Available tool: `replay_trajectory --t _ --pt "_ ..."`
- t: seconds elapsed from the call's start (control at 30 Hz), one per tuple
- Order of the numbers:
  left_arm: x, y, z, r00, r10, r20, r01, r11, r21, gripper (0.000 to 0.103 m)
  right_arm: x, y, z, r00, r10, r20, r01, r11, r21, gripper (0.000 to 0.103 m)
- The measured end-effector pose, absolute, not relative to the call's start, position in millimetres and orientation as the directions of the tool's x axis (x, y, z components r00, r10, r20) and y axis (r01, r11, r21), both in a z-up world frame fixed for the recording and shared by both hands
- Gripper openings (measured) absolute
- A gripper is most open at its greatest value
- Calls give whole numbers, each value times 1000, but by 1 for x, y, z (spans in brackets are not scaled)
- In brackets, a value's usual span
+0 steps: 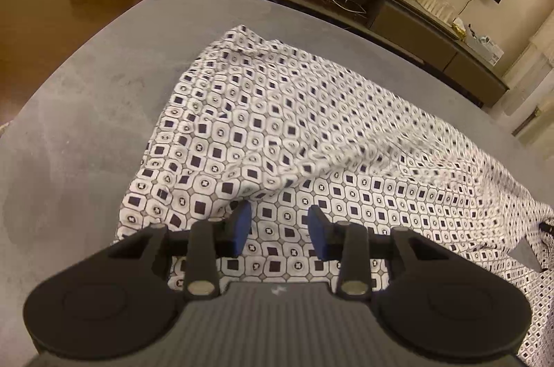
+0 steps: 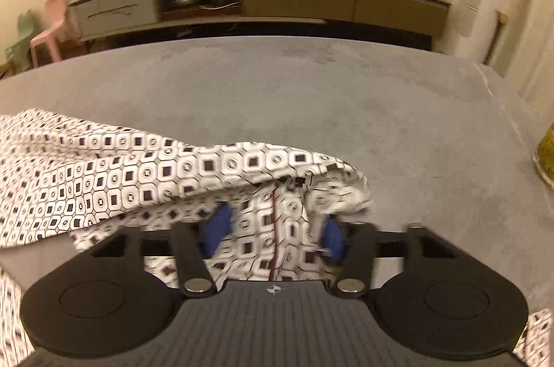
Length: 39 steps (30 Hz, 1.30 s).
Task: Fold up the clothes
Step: 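Grasp the garment edge with the right gripper while the left gripper grasps nearby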
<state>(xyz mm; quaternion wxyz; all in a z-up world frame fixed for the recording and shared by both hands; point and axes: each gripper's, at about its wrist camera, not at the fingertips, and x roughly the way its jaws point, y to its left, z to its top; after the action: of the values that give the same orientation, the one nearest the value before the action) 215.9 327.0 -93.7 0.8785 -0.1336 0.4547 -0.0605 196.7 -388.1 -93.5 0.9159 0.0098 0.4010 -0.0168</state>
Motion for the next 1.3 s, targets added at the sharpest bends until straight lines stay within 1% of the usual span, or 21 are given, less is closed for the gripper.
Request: replay_trajectory --t 0.03,0.07,0.3,0.47,0.53,0.57,0.6,0.63,0.7,0.73,0.8,0.93,0.97,1.0,1.03,1.07,1.1,1.17,1.23,1.27,1.3 --pt "216 328 -94 581 -231 -780 -16 955 -295 36 196 -391 -91 672 -19 -740 26 1000 -2 29" --pt "217 329 -95 583 -234 -778 -17 954 -299 36 196 -393 -89 667 -15 -745 12 1000 -8 20" --pt "225 336 -95 577 -237 -781 -20 952 -304 36 196 -406 -78 638 23 -769 -31 1000 4 21" --pt "238 334 -89 553 -187 -812 -62 963 -263 36 197 -416 -70 617 50 -785 -62 998 14 23" --pt "247 324 -76 575 -193 -795 -24 967 -252 36 197 -420 -66 608 60 -792 -74 997 19 23" --pt "251 318 -70 586 -196 -786 -6 969 -246 36 195 -420 -67 612 67 -788 -63 997 35 26" --pt "257 312 -65 592 -199 -781 11 971 -239 36 192 -421 -67 615 73 -785 -53 997 51 38" --pt "266 303 -63 589 -202 -783 25 973 -231 37 191 -420 -69 615 67 -786 -50 998 45 43" --pt "285 287 -62 580 -204 -789 50 975 -215 37 187 -419 -72 615 54 -787 -45 998 33 44" --pt "296 279 -66 567 -199 -799 52 977 -207 37 185 -418 -74 614 47 -788 -42 999 27 43" --pt "316 267 -77 545 -171 -821 46 984 -174 37 181 -416 -76 626 28 -779 -49 999 -3 29" --pt "338 262 -98 534 -93 -841 8 994 -105 36 177 -415 -70 646 28 -763 -84 996 -34 18" --pt "339 262 -99 541 -68 -838 3 997 -79 32 177 -414 -68 647 20 -762 -99 993 -58 15" --pt "340 264 -100 544 -49 -837 -6 998 -62 29 180 -415 -66 647 18 -763 -119 990 -77 14" --pt "341 266 -101 546 -41 -837 -12 998 -56 22 183 -418 -61 651 14 -759 -134 986 -96 13" --pt "341 268 -101 546 -40 -837 -12 998 -56 18 186 -421 -56 656 11 -755 -149 982 -115 11" --pt "342 271 -101 546 -40 -837 -11 998 -55 17 190 -424 -49 665 3 -747 -165 976 -143 11" --pt "343 276 -102 545 -41 -838 -13 998 -57 11 197 -431 -31 692 -7 -722 -196 961 -197 10" --pt "347 287 -103 539 -51 -840 -38 996 -85 6 201 -431 -9 743 -59 -667 -218 921 -324 10" --pt "348 293 -103 539 -55 -840 -53 994 -98 5 197 -426 1 791 -99 -604 -230 866 -443 9" --pt "349 298 -103 540 -58 -840 -64 992 -110 5 187 -422 -7 843 -158 -514 -243 740 -627 9"
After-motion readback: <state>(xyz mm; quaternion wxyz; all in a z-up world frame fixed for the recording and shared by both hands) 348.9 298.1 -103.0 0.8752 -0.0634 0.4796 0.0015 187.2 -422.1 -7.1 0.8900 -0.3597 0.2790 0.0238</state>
